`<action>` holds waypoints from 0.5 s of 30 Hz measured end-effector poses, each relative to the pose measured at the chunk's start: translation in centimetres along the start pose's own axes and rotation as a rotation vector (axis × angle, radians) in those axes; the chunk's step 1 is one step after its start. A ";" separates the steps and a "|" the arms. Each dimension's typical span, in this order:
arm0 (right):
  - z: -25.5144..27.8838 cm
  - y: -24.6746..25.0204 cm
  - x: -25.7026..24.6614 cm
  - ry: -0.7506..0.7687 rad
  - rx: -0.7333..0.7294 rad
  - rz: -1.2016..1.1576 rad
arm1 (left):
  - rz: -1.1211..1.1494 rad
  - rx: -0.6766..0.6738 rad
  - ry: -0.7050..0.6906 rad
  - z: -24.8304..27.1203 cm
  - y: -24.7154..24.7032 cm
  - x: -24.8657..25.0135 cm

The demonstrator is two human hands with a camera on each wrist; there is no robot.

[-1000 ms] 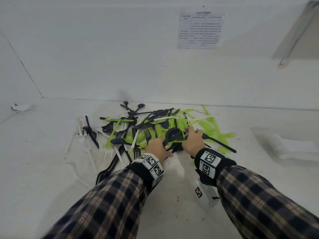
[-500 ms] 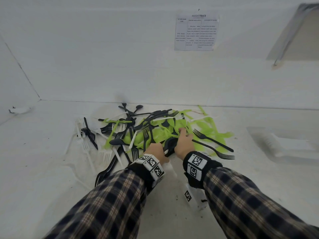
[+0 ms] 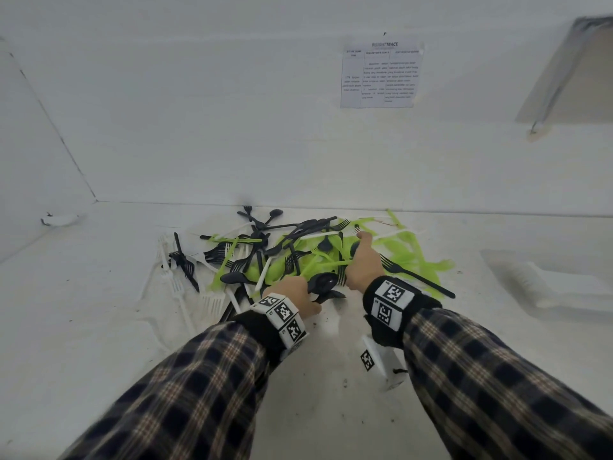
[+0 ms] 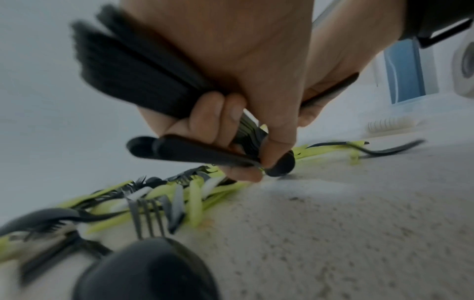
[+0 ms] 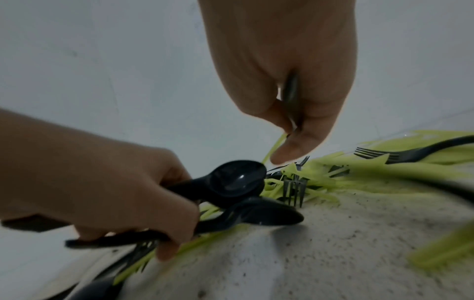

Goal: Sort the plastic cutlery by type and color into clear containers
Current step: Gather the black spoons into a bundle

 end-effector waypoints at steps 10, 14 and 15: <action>-0.1 0.4 0.6 0.043 -0.072 0.271 | 0.098 -0.159 0.021 0.2 2.4 -2.1; 0.2 0.0 0.9 0.014 -0.122 0.222 | 0.377 -0.253 0.226 0.4 2.5 -2.3; 0.3 0.1 1.0 -0.017 -0.113 0.177 | 0.446 -0.280 0.267 0.4 2.3 -2.3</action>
Point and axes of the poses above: each hand's wrist, its own z-axis away from the middle knuckle, its own y-axis out of the back of the hand, x = y × z, the point moved 5 cm from there along -z, towards the middle knuckle, and after that the axes turned 13 degrees about x, right-handed, at the moved point
